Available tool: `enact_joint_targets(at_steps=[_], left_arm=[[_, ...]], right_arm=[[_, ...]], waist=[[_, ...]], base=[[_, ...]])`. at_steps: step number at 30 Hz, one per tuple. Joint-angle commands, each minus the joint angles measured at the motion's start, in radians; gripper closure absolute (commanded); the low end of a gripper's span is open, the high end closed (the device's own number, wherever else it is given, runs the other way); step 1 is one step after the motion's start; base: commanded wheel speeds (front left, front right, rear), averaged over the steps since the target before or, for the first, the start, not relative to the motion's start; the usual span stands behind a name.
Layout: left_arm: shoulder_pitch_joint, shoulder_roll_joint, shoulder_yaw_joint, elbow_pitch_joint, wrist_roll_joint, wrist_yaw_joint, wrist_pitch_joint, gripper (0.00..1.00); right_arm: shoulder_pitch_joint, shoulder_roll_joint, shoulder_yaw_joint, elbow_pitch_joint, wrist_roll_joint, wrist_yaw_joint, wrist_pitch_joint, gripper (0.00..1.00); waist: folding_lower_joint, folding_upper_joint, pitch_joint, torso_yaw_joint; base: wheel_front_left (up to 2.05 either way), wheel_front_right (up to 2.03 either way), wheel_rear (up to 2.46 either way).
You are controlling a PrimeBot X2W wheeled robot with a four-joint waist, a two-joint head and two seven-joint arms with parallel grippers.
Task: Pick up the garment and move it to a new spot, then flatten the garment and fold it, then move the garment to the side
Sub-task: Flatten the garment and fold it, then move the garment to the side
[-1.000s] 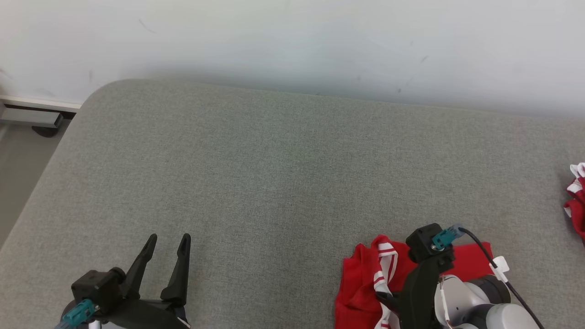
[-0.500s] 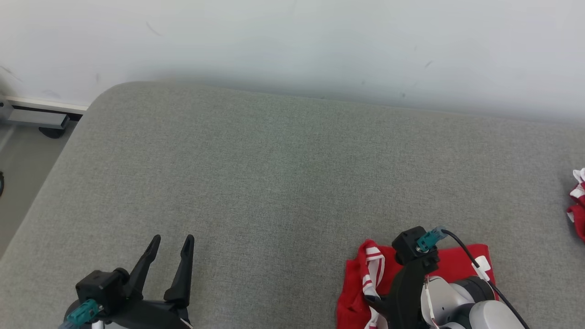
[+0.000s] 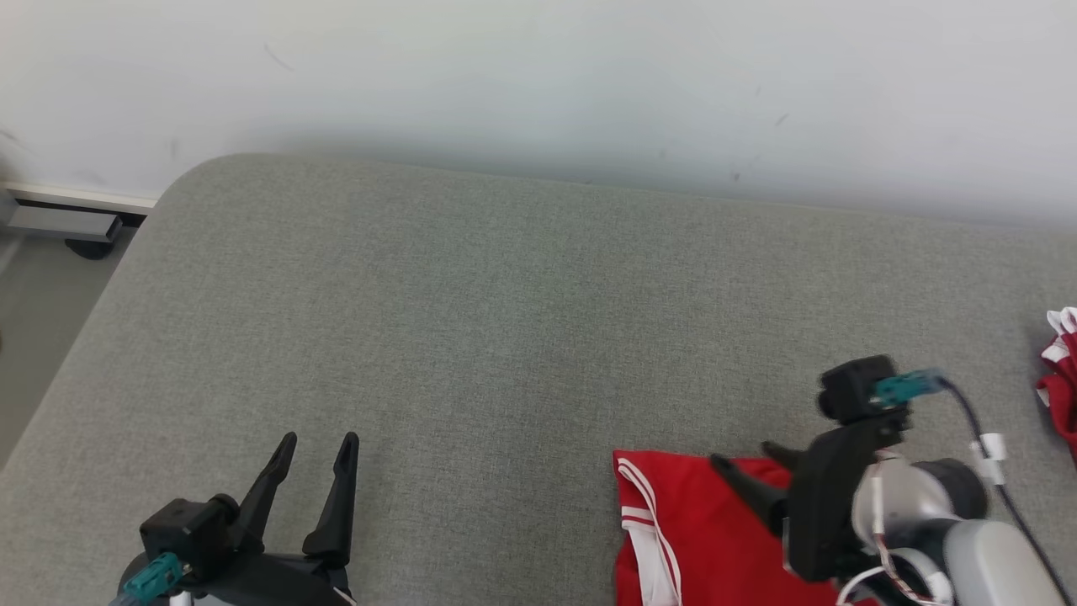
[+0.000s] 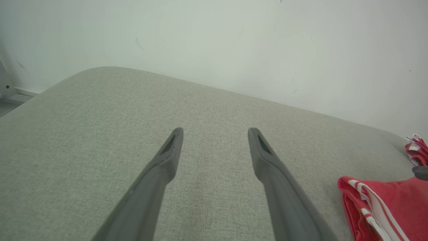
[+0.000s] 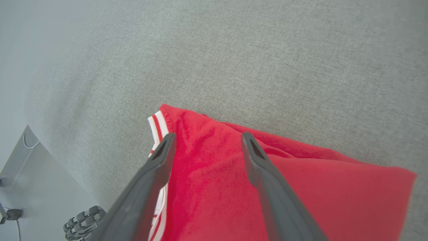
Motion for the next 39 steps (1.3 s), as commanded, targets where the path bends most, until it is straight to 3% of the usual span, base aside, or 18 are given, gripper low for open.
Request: enact_joint_targets(at_steps=[1,8,17,39], left_arm=[[0.007,0.008,0.002,-0.005,0.003,0.003,-0.006,0.00],[0.013,0.015,-0.002,-0.012,0.009,0.006,-0.004,0.00],[-0.001,0.019,-0.006,-0.021,0.010,0.010,0.000,0.00],[-0.024,0.029,-0.015,-0.029,0.006,0.013,0.007,0.00]], right_arm=[[0.012,-0.003,-0.040,-0.018,-0.022,-0.002,-0.001,0.00],[0.102,-0.002,-0.226,-0.115,-0.092,-0.002,0.026,0.00],[0.216,-0.002,-0.332,-0.126,-0.061,-0.002,0.023,0.00],[0.129,-0.003,-0.329,0.133,-0.092,-0.002,-0.040,0.00]], waist=[[0.0000,0.0000,0.001,-0.003],[0.0000,0.0000,0.008,-0.025],[0.0000,0.0000,0.016,-0.052],[0.0000,0.0000,0.046,-0.018]], base=[[0.00,0.00,0.00],[0.00,0.00,0.00],[0.00,0.00,0.00],[0.00,0.00,0.00]])
